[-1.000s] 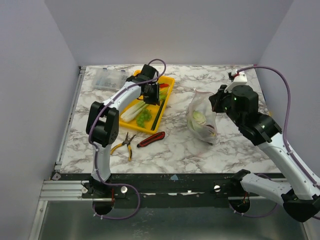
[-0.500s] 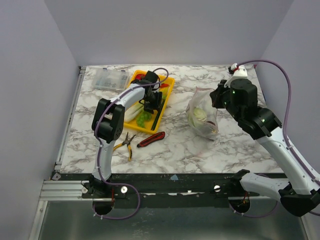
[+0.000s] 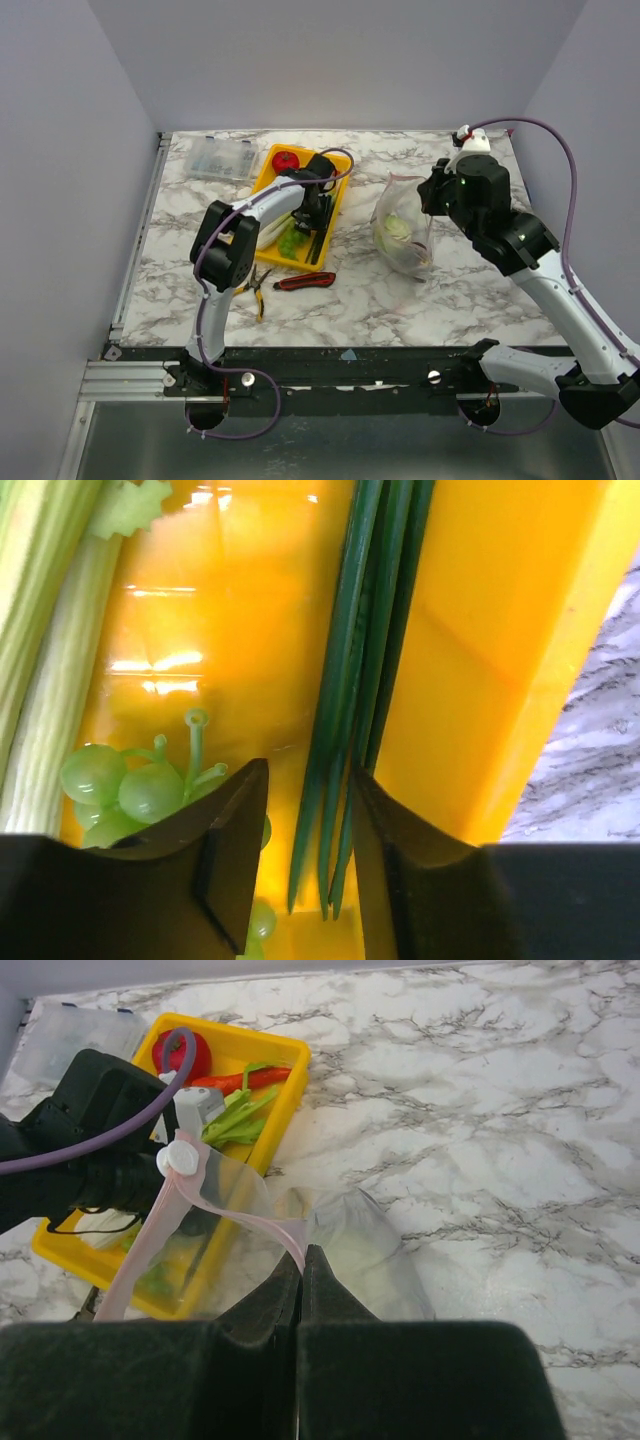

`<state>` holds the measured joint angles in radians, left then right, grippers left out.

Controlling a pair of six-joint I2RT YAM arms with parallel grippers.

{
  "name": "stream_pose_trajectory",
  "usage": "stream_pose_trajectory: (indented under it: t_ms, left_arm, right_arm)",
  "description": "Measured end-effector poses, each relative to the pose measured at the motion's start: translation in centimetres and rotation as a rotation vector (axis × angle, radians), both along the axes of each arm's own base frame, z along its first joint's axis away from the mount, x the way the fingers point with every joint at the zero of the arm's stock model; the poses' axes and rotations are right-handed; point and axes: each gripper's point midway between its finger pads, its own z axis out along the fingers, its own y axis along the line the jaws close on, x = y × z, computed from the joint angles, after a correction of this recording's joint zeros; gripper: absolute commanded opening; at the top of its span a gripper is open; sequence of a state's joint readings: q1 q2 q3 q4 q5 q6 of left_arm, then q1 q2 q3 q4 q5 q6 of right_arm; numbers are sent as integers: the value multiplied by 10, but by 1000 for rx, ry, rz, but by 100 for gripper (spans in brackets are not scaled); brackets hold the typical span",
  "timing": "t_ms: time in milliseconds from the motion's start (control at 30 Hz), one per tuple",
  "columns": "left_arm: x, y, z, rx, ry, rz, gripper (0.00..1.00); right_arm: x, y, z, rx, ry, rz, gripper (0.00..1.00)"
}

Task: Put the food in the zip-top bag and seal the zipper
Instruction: Pick up the fake vegetable from the bin.

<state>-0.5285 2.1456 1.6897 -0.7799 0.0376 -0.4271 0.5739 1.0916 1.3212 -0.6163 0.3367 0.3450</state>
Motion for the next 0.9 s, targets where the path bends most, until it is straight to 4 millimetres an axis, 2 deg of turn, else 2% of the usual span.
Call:
stream_pose_trajectory:
  t_ms: [67,200,533,667,900]
  left_arm:
    - [0,1,0,10,-3,-2,13]
    - [-6,6,-3,39,27,-13,1]
    - [-6,8,5,53,27,-55,0]
    - [-7,8,36,14,-13,-62,0]
    - [-17,10,117,-84,-129,-86,0]
  right_arm:
    - [0,0,0,-2,-2,1,1]
    - [-4,-3,6,5,-18,2,1]
    - [-7,-5,12,16,-35,2,1]
    - [-7,-5,10,14,-32,3,1]
    - [-6,-4,6,9,-30,5,1]
